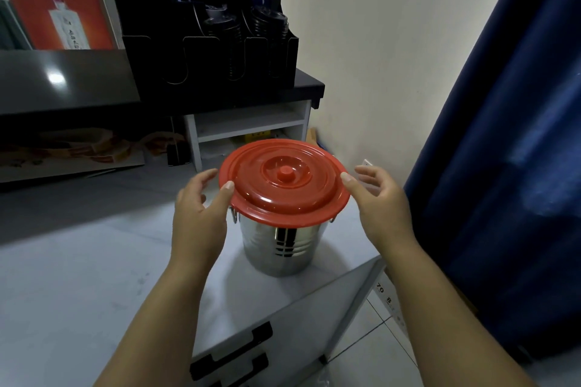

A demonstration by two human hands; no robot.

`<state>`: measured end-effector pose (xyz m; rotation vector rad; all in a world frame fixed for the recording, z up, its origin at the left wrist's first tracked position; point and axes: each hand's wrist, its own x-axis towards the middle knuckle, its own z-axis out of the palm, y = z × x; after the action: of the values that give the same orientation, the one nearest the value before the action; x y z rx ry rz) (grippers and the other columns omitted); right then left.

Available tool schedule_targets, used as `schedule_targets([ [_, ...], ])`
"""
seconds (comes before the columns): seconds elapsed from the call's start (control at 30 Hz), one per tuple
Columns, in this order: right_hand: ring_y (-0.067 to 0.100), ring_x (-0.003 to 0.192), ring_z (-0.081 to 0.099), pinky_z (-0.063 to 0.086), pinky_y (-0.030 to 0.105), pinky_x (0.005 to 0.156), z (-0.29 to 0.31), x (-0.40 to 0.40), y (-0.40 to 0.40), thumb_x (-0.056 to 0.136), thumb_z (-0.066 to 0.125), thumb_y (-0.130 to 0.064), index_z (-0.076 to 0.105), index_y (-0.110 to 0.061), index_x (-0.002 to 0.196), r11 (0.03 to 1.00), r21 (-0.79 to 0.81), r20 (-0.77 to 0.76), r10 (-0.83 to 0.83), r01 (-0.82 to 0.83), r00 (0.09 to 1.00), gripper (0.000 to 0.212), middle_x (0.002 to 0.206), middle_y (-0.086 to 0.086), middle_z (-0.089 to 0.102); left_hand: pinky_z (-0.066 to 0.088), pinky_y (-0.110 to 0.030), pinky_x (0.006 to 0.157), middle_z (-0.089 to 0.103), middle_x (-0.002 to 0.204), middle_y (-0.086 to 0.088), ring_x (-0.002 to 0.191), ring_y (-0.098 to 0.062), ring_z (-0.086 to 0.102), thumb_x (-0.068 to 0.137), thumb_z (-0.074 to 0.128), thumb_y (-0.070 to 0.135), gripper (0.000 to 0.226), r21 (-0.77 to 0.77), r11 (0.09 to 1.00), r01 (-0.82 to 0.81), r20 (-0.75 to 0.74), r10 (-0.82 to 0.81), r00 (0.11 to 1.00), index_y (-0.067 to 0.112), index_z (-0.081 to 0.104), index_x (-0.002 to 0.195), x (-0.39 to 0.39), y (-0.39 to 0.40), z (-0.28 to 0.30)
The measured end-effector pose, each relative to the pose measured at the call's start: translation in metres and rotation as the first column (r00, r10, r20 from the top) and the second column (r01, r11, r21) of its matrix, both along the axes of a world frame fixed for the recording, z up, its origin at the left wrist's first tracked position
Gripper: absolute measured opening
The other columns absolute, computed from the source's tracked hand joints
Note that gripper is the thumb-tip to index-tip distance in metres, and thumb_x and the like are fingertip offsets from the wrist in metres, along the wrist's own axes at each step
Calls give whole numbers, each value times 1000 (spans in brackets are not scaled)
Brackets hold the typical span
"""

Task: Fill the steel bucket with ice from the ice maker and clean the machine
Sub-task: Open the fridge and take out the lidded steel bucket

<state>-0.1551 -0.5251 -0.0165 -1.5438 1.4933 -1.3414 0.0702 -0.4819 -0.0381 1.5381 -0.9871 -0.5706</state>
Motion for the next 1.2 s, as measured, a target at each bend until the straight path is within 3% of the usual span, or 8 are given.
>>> schedule_targets([
  [0.17,3,84,62,47,21,73,5,3,20,88,65,-30,65,-27,86,995,-64,55,-71,75,996,4,85,-13,67,45,-36,93,57,123,-1,112,-17,54,90,59,31,23,-121,993,-15,6,16,1000,29,56,113,6,17,12],
  [0.33,-2,72,61,49,21,68,0,4,45,87,66,-27,68,-23,81,987,-78,89,-131,138,987,7,75,-12,68,45,-21,70,61,89,14,84,0,58,91,58,21,8,-188,979,74,-6,-77,997,25,59,98,3,39,24],
  [0.53,7,75,62,50,24,70,-10,-3,83,87,65,-25,67,-20,81,981,-14,100,-189,191,977,8,78,-5,69,49,-31,72,68,88,2,81,-15,64,90,59,20,9,-180,965,191,-62,-205,977,29,62,91,-2,56,18],
  [0.97,2,74,60,43,15,61,-21,-76,159,89,63,-30,66,-24,83,933,110,-12,-344,343,939,9,78,-9,67,50,-19,67,68,86,-2,79,-15,63,90,61,15,8,-101,856,507,-83,-515,853,22,64,94,-97,72,2],
  [1.07,-1,70,60,42,11,56,-21,-101,177,89,63,-32,66,-24,85,916,112,-38,-384,386,922,10,77,-10,66,50,-26,70,67,85,-1,77,-13,63,90,59,16,11,-72,808,584,-64,-588,806,26,63,91,-129,77,0],
  [1.2,3,75,62,46,16,61,-22,-143,205,88,64,-32,67,-26,84,898,125,-11,-424,421,906,8,82,-8,69,46,-21,64,66,86,2,79,-11,62,91,58,19,9,-51,747,663,-10,-664,748,27,61,91,-177,91,-1],
])
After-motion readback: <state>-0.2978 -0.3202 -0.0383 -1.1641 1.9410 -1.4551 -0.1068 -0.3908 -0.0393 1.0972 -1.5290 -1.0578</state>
